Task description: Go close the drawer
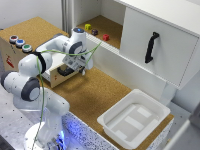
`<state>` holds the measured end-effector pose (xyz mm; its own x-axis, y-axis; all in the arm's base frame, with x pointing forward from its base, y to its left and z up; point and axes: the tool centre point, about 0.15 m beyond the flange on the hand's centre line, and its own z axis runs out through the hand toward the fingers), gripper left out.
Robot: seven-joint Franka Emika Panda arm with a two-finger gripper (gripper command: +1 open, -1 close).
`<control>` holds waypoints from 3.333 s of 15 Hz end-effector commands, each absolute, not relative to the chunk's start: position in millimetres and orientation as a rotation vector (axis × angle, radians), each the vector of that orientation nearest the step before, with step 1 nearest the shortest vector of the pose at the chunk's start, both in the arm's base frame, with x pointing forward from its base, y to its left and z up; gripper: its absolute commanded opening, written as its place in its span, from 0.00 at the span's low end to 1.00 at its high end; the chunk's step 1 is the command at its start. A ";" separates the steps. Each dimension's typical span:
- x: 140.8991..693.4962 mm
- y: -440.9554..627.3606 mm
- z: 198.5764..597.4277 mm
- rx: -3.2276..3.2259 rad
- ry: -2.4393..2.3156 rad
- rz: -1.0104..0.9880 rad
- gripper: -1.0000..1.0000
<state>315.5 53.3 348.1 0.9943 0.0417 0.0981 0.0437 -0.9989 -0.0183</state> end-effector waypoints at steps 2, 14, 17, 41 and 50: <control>346.9 71.5 319.2 -3.087 -0.096 -0.138 0.00; 342.9 160.5 327.7 -3.052 -0.239 -0.141 0.00; 340.8 186.2 331.1 -3.051 -0.255 -0.152 0.00; 335.5 258.6 405.3 -3.133 -0.238 -0.349 1.00; 330.4 225.6 445.9 -3.125 -0.207 -0.362 1.00</control>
<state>333.1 229.7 416.7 0.9642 0.1044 0.2438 0.1036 -0.9945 0.0159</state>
